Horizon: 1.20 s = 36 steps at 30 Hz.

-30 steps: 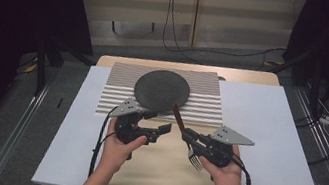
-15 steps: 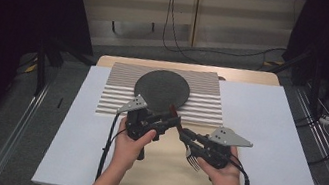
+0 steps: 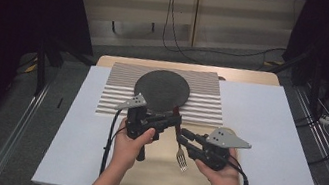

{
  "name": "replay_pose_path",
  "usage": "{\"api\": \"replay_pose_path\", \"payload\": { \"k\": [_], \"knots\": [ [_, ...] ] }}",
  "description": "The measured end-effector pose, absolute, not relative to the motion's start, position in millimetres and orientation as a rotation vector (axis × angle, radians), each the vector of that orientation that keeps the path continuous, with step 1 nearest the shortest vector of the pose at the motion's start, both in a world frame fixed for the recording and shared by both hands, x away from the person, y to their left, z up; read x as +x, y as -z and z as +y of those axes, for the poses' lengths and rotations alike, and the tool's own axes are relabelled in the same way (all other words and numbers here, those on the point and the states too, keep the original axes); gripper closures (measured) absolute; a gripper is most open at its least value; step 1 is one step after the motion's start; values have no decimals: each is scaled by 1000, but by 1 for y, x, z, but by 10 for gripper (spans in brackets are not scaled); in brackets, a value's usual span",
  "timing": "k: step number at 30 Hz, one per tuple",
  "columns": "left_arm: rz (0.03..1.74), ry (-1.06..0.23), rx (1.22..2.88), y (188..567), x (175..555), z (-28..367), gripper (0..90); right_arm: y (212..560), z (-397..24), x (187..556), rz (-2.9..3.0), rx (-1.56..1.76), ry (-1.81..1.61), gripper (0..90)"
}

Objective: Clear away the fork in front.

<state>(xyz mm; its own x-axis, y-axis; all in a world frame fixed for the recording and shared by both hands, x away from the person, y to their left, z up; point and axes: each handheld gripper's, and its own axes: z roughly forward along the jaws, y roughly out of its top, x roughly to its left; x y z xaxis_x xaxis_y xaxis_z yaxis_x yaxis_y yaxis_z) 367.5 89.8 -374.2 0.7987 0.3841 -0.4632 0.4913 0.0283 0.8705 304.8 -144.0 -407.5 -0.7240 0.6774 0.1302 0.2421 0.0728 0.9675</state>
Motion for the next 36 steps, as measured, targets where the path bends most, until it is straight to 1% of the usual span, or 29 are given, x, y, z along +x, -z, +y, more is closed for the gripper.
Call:
{"api": "replay_pose_path", "payload": {
  "k": [2, 4, 5, 6, 7, 10, 13, 15, 16, 17, 20, 21, 28, 29, 36],
  "knots": [
    [719, 93, 1587, 374, 368, 92, 808, 408, -147, 304, 2000, 928, -1694, 653],
    [719, 101, 1589, 374, 369, 95, 808, 408, -149, 303, 2003, 923, -1690, 645],
    [723, 103, 1596, 372, 369, 99, 808, 408, -153, 303, 1999, 932, -1682, 595],
    [723, 103, 1596, 372, 369, 99, 808, 408, -153, 303, 1999, 932, -1682, 595],
    [721, 106, 1606, 372, 370, 103, 808, 408, -158, 303, 1997, 928, -1657, 560],
    [724, 112, 1616, 371, 370, 107, 808, 409, -163, 303, 1993, 937, -1640, 538],
    [725, 117, 1627, 371, 371, 114, 808, 410, -171, 304, 1986, 950, -1608, 458],
    [725, 118, 1639, 371, 372, 118, 808, 412, -176, 304, 1977, 964, -1599, 443],
    [729, 120, 1647, 370, 372, 122, 808, 413, -180, 305, 1976, 974, -1583, 413],
    [729, 120, 1647, 370, 372, 122, 808, 413, -180, 305, 1976, 974, -1583, 413],
    [733, 128, 1653, 371, 372, 126, 808, 414, -185, 305, 1968, 992, -1575, 371],
    [735, 137, 1660, 372, 373, 129, 808, 414, -188, 305, 1954, 1002, -1558, 336],
    [751, 166, 1681, 379, 374, 139, 808, 416, -197, 306, 1942, 1020, -1545, 301],
    [757, 167, 1678, 379, 374, 141, 809, 416, -200, 306, 1942, 1034, -1542, 282],
    [774, 197, 1685, 380, 375, 151, 808, 418, -205, 304, 1937, 1032, -1518, 260]
  ]
}}
